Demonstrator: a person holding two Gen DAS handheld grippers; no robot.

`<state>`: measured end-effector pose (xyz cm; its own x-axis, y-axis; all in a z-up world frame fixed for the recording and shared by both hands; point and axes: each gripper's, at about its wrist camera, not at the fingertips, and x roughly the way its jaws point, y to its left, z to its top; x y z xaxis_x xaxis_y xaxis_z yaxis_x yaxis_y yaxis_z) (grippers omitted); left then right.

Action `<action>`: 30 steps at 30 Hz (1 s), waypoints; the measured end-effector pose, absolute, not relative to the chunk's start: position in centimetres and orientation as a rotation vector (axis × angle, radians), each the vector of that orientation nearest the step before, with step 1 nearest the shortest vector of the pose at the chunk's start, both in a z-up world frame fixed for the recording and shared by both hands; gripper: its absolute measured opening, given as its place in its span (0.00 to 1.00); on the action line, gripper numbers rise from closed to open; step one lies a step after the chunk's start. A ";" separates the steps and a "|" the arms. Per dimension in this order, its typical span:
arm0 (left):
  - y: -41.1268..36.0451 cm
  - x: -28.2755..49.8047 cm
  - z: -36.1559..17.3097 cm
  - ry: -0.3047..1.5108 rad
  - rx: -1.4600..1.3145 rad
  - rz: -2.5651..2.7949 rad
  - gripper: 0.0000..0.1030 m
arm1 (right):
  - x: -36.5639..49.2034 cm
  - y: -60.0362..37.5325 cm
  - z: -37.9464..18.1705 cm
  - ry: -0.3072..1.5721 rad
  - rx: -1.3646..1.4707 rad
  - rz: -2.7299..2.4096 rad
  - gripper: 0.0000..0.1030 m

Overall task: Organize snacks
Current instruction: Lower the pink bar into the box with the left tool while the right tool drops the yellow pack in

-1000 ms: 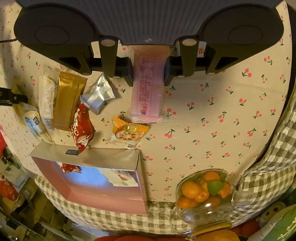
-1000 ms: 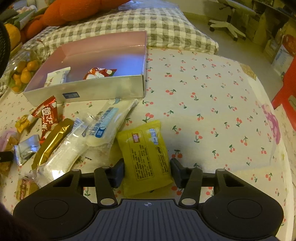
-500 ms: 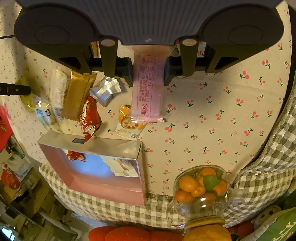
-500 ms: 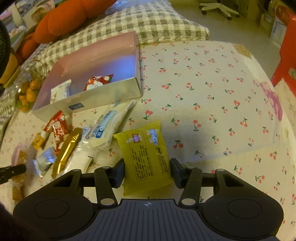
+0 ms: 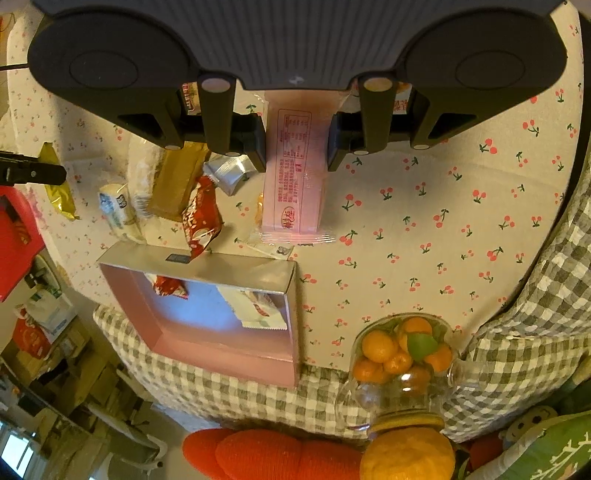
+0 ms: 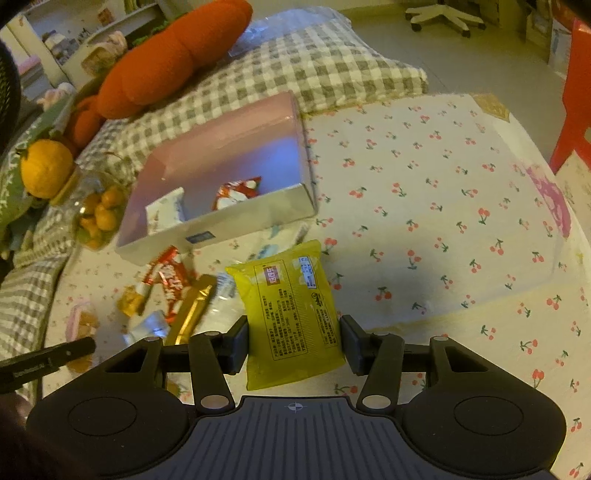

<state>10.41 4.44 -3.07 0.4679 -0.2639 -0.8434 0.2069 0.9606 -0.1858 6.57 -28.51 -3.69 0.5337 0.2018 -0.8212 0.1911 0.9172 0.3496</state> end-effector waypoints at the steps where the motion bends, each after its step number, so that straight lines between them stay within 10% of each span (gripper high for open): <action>1: 4.5 10.4 -2.9 1.042 -0.065 -0.289 0.29 | 6.5 -28.5 -3.4 1.011 0.432 0.011 0.49; 30: 2.1 13.4 -1.3 0.970 -0.205 -0.287 0.29 | 10.1 -27.0 -0.3 0.913 0.614 0.084 0.49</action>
